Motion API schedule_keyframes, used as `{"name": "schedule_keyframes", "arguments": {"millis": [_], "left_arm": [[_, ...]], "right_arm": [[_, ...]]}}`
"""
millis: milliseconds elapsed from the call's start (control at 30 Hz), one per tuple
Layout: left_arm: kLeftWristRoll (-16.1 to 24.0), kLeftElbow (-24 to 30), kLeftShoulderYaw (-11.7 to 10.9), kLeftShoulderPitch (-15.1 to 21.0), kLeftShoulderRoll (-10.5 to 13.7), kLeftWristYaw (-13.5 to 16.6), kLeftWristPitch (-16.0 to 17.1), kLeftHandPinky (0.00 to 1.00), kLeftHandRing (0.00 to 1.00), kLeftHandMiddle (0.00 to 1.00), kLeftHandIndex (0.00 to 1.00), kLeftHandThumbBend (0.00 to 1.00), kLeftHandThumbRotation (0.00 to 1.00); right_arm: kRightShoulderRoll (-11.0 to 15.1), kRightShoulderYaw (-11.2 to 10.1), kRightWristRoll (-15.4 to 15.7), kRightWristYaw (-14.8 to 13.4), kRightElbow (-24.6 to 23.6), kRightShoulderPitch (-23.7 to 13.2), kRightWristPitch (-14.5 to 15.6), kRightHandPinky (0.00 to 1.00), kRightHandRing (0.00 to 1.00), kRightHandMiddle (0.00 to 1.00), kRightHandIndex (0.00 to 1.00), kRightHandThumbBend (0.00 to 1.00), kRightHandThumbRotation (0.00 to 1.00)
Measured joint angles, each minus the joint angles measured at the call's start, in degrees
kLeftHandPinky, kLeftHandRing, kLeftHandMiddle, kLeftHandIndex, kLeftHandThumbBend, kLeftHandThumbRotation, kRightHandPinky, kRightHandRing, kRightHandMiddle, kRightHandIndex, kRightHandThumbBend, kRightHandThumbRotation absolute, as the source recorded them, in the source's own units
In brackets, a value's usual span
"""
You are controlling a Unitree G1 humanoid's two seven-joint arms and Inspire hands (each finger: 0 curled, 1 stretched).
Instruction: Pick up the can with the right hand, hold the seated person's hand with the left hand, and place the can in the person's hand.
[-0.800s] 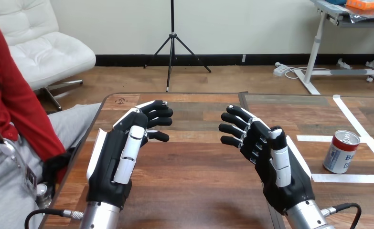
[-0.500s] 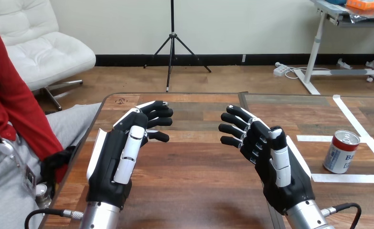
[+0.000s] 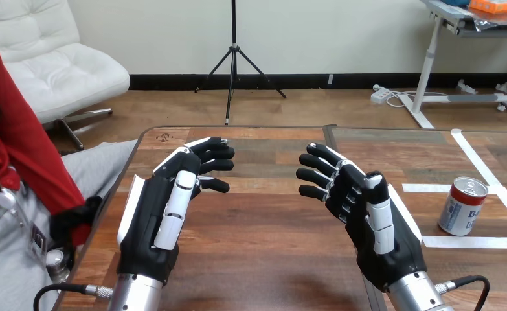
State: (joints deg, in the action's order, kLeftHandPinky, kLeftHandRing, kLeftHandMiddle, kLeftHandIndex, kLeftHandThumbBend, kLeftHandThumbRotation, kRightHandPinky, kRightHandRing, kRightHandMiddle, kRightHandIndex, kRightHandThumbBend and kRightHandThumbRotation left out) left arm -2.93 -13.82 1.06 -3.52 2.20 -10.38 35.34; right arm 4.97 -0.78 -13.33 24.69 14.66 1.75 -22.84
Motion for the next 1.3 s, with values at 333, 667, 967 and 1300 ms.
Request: {"name": "schedule_keyframes", "arguments": {"millis": [333, 667, 967, 1300], "left_arm": [[0.0, 0.0, 0.0, 0.0, 0.0, 0.0, 0.0, 0.56, 0.7, 0.71, 0.7, 0.5, 0.97], [0.0, 0.0, 0.0, 0.1, 0.0, 0.0, 0.0, 0.56, 0.69, 0.71, 0.7, 0.5, 0.97], [0.0, -0.1, 0.0, 0.1, 0.0, 0.1, 0.0, 0.57, 0.69, 0.71, 0.69, 0.48, 0.97], [0.0, -0.1, 0.0, 0.1, 0.0, 0.1, 0.0, 0.57, 0.69, 0.71, 0.69, 0.47, 0.97]], "right_arm": [[0.0, 0.0, 0.1, 0.7, 0.1, -0.1, 0.0, 0.8, 0.85, 0.88, 0.87, 0.95, 1.0], [1.1, -0.1, 1.8, 0.8, 4.9, -3.3, 0.0, 0.81, 0.88, 0.9, 0.9, 0.93, 1.0], [3.4, -0.4, 3.6, 0.3, 11.3, -8.2, 0.0, 0.82, 0.91, 0.91, 0.91, 0.93, 1.0], [6.5, -0.8, 8.3, -4.3, 19.1, -14.5, -0.6, 0.84, 0.91, 0.92, 0.92, 0.88, 1.0]]}}
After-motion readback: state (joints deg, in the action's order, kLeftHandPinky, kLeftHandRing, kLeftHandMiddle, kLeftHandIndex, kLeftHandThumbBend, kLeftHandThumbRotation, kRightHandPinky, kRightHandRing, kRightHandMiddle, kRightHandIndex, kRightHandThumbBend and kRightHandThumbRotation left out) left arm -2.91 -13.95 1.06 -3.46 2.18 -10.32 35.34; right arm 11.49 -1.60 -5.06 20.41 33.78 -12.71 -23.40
